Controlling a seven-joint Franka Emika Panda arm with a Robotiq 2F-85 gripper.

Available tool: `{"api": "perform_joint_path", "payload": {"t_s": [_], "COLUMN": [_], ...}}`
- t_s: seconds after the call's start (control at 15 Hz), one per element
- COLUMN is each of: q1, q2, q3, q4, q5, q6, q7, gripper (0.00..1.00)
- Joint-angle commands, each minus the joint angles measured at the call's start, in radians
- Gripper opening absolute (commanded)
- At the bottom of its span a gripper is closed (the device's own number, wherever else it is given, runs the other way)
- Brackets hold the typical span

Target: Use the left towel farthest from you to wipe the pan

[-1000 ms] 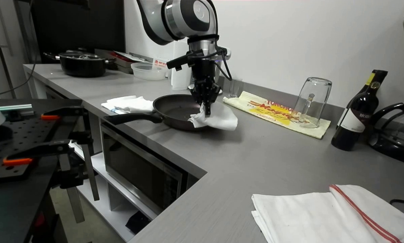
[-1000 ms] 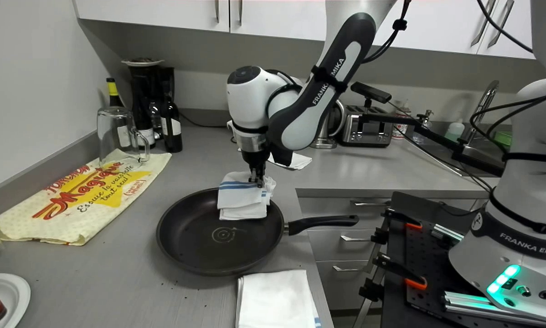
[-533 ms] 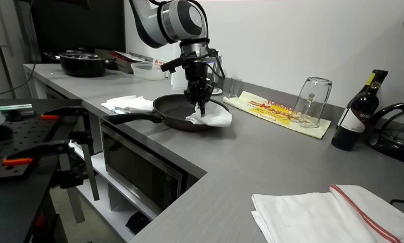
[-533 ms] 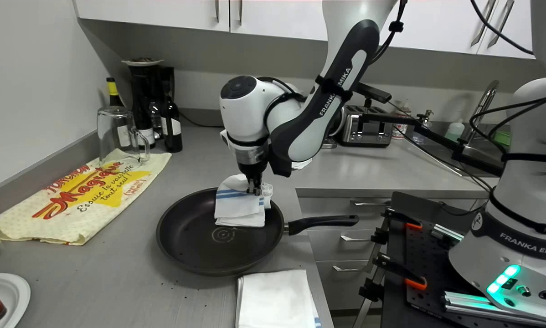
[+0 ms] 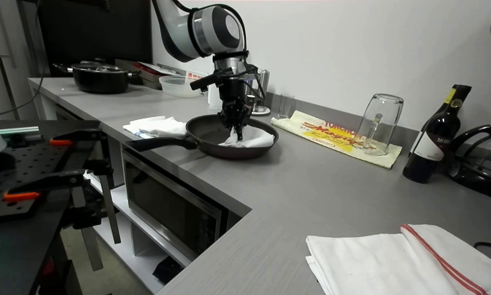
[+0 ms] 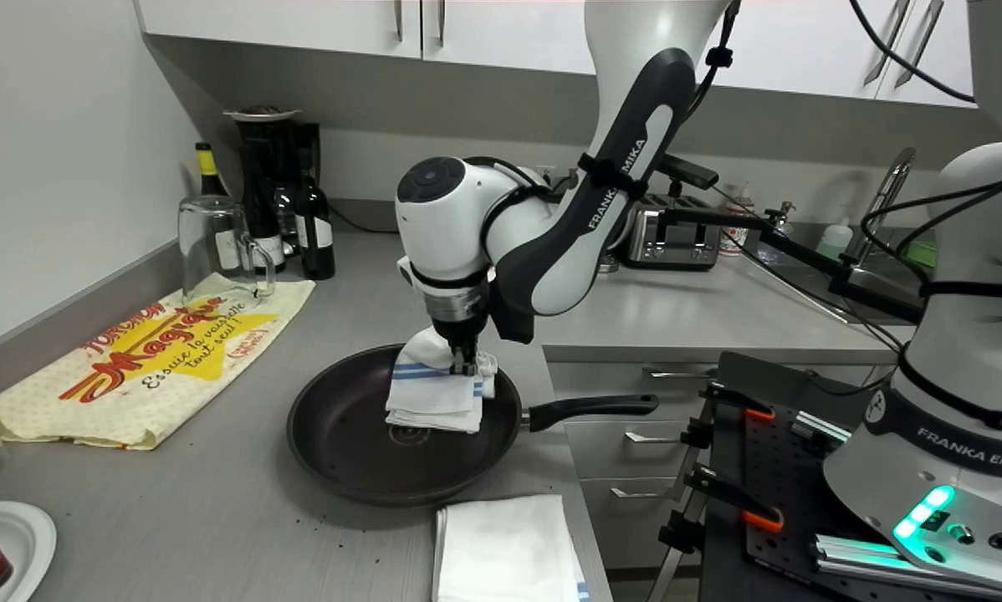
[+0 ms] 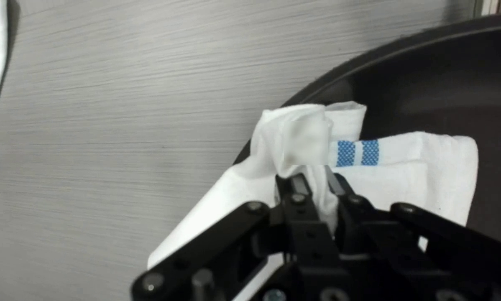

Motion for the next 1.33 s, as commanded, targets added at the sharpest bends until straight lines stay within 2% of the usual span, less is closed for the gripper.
{"api": "perform_joint_path", "payload": {"t_s": [0.0,0.67,0.93,1.27], "q1": [0.012,0.017,0.003,-0.013], "q2": [0.045,0.123,0.124,0.109], "q3": [-0.009,-0.017,0.021,0.091], "q4": [0.019,0.093,0.098,0.096], "q5": [-0.045,-0.058,-0.003,0.142], "q6": [0.017,0.024,0.017,0.021], "q7": [0.048,0.067,0.043,0.002], "gripper": [0.03,0.03,0.03,0.03]}}
